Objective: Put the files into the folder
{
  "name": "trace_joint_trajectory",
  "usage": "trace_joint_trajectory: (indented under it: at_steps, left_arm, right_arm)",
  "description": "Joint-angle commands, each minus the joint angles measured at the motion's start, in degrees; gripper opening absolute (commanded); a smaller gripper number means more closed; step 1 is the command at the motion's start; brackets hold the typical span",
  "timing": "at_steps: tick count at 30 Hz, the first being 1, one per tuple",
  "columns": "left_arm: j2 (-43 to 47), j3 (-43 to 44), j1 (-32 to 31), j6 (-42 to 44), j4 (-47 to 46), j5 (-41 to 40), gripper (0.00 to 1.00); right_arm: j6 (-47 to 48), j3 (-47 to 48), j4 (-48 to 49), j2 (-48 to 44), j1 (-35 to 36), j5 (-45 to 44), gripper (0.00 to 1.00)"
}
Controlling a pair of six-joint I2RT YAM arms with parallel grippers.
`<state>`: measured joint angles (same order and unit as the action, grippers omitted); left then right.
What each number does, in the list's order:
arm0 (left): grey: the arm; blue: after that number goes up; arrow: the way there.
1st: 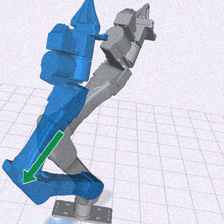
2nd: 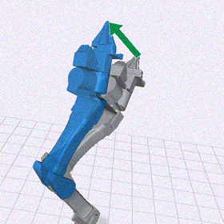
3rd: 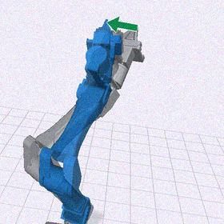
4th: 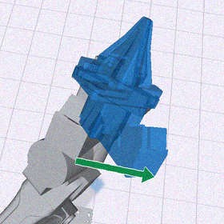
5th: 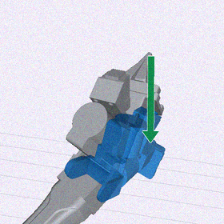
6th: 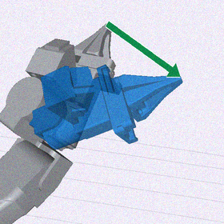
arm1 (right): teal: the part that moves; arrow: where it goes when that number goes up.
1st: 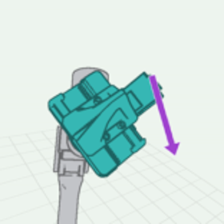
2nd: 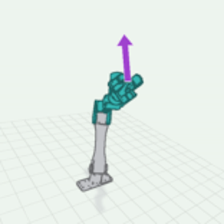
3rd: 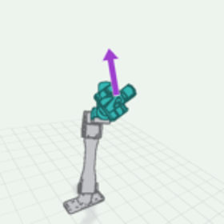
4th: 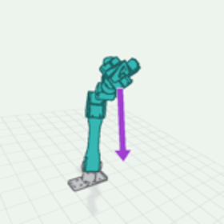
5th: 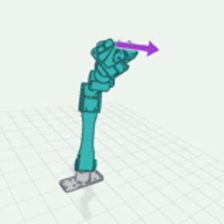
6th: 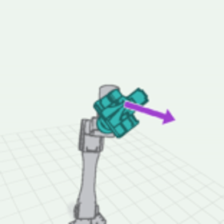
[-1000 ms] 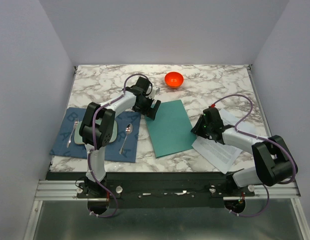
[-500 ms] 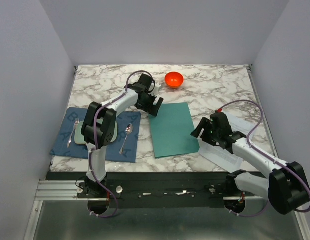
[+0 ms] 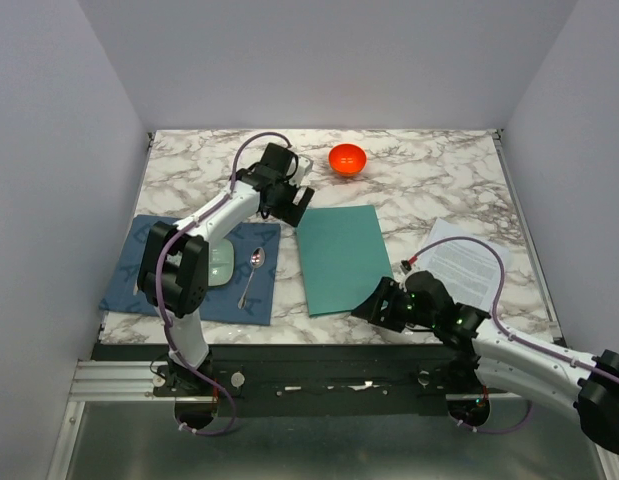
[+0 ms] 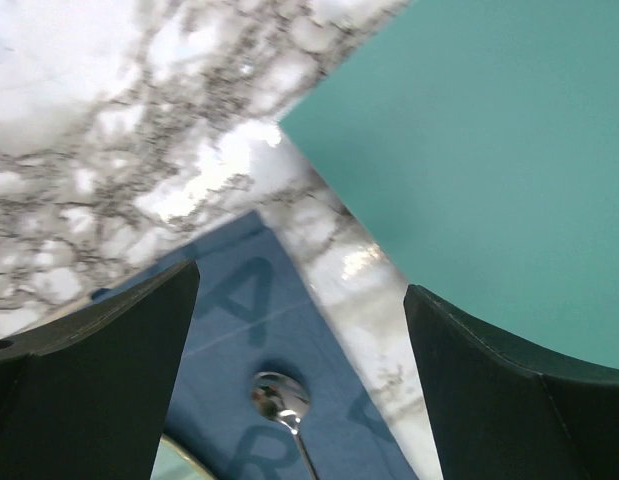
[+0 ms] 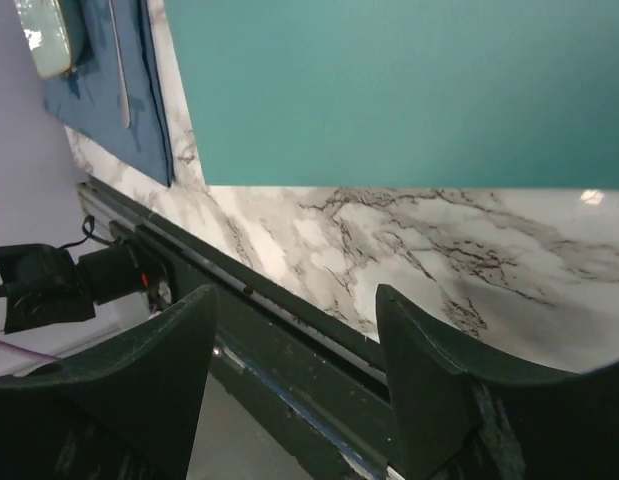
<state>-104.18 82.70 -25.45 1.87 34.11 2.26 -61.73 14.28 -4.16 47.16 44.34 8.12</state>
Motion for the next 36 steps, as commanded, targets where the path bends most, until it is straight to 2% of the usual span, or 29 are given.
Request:
trace_joint_trajectory:
  at_steps: [1, 5, 8, 12, 18, 29, 34, 36]
  left_arm:
    - [-7.2, 7.5, 0.9, -0.8, -4.1, -12.2, 0.99]
    - [-13.3, 16.3, 1.5, -0.5, -3.9, -15.8, 0.99]
    - [-16.5, 19.1, 1.5, -0.1, -4.0, -16.7, 0.99]
    - [-19.2, 19.8, 1.5, 0.5, -4.1, -17.1, 0.99]
    - [-20.4, 17.4, 1.0, 1.5, -4.5, -14.8, 0.99]
    - [-17.2, 8.0, -0.1, 4.6, -7.7, -11.1, 0.98]
    - [-16.3, 6.0, -0.1, 5.7, -9.1, -12.9, 0.98]
    - [-15.9, 5.9, 0.2, 6.4, -9.4, -13.8, 0.98]
  right_arm:
    - [-10.8, -4.9, 15.4, 4.9, 2.0, 2.7, 0.73]
    - [-12.3, -2.2, 19.5, 13.4, 5.0, 2.7, 0.73]
    - [-13.8, -1.5, 25.6, 17.4, 5.9, 2.3, 0.73]
    - [-16.0, -1.1, 32.0, 24.0, 5.9, 1.7, 0.7]
    - [-19.8, -2.5, 41.1, 28.0, 6.0, 0.4, 0.65]
    - [-21.5, -0.7, 38.7, 29.4, 6.0, -1.9, 0.6]
    - [-21.3, -2.2, 40.1, 29.0, 6.2, -0.1, 0.59]
    - [-19.8, -2.1, 36.6, 27.2, 6.5, -0.2, 0.59]
